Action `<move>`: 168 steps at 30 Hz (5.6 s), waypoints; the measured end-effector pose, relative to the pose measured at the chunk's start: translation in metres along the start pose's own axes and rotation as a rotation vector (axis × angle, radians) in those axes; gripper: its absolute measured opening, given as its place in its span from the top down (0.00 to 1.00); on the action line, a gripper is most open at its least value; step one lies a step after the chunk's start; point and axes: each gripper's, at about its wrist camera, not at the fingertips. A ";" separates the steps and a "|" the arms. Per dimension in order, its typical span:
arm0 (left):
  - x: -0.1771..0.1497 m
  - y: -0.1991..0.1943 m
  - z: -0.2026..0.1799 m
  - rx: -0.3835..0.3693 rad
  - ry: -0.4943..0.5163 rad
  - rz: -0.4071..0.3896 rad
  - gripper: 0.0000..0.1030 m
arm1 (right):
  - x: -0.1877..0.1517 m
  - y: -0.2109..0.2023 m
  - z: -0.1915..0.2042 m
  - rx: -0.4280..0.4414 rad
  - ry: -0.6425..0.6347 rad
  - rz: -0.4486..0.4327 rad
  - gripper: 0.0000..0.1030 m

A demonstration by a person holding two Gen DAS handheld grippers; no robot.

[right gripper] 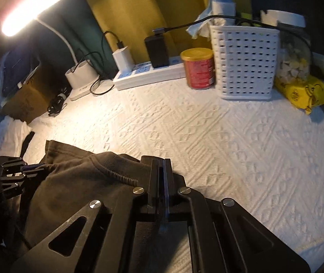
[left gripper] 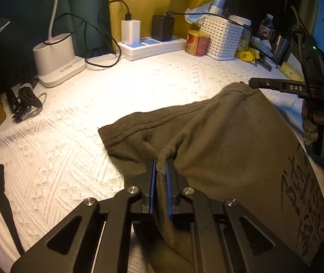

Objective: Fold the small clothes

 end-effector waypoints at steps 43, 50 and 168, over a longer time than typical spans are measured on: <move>-0.004 0.007 -0.043 -0.009 0.016 -0.003 0.42 | -0.037 0.018 0.066 -0.096 -0.130 0.065 0.40; -0.002 0.007 -0.048 -0.056 0.011 -0.010 0.73 | -0.040 0.020 0.073 -0.048 -0.169 0.065 0.76; -0.154 -0.242 -0.016 0.204 -0.069 -0.584 0.78 | -0.115 -0.218 0.298 0.153 -0.516 -0.481 0.86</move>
Point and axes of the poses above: each gripper's, at about its wrist camera, not at the fingertips, and y roughly the way its jaws point, z to its left, x to its top, and after that the axes turned 13 degrees about z, right-handed
